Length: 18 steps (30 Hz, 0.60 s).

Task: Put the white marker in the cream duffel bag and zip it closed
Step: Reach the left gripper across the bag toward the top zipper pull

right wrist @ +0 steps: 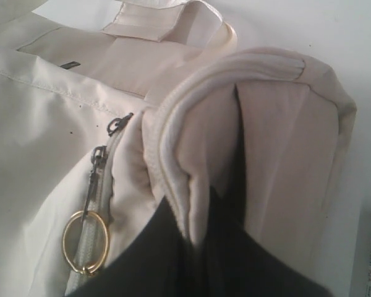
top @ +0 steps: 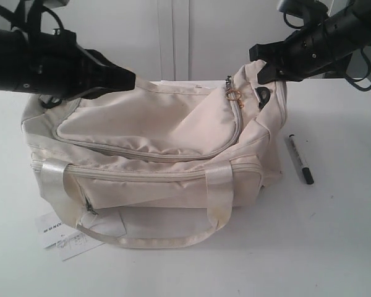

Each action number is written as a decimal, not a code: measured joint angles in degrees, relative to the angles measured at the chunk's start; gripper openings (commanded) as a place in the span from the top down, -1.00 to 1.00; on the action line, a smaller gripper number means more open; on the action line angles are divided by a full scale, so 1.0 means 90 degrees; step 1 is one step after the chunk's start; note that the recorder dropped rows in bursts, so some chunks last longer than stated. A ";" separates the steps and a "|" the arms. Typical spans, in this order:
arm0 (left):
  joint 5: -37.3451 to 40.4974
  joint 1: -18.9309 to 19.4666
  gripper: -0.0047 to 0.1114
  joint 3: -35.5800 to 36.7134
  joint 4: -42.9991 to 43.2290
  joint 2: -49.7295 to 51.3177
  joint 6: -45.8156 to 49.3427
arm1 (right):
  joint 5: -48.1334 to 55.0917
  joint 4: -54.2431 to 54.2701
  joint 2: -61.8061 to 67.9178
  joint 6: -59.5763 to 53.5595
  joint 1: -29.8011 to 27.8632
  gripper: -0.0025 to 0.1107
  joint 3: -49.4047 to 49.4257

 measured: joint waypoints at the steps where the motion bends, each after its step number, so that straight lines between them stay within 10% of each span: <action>1: -0.0044 -0.0043 0.84 -0.0123 0.0000 0.0119 0.0027 | 0.0000 0.0000 0.0000 0.0000 0.0000 0.96 0.0000; 18: 0.0005 -0.0085 -0.16 -0.1422 -0.0748 0.1929 0.0438 | 0.0000 0.0000 0.0000 0.0000 0.0000 0.96 0.0000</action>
